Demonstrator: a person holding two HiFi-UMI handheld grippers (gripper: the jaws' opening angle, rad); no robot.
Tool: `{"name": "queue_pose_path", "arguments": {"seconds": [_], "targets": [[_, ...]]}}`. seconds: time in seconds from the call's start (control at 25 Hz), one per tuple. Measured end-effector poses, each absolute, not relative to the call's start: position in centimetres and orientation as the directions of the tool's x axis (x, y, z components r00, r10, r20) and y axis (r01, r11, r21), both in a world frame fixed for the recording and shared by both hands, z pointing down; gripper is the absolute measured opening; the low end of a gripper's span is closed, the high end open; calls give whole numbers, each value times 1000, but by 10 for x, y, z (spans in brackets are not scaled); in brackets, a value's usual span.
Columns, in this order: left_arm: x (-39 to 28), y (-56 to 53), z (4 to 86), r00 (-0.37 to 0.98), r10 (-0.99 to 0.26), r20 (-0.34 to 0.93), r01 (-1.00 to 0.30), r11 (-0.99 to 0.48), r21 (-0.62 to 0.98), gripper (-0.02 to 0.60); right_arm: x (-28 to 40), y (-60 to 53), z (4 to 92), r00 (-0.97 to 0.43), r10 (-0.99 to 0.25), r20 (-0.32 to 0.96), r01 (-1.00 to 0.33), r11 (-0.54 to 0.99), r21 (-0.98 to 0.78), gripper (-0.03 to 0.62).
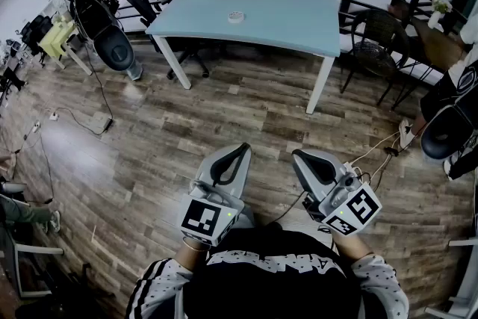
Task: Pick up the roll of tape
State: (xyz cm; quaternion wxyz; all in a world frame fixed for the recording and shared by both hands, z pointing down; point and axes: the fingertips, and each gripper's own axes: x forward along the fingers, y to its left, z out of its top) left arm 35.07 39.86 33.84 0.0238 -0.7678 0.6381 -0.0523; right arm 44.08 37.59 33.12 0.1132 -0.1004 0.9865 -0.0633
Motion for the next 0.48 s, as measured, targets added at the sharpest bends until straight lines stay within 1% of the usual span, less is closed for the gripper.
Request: {"name": "queue_pose_path", "arguments": {"seconds": [0.24, 0.48], "targets": [[350, 390, 338, 188, -980, 62, -976, -193, -99, 0, 438, 367, 333, -952, -218, -213, -183, 968, -172, 2], [332, 382, 342, 169, -984, 58, -980, -174, -101, 0, 423, 353, 335, -949, -223, -223, -182, 964, -192, 2]]}}
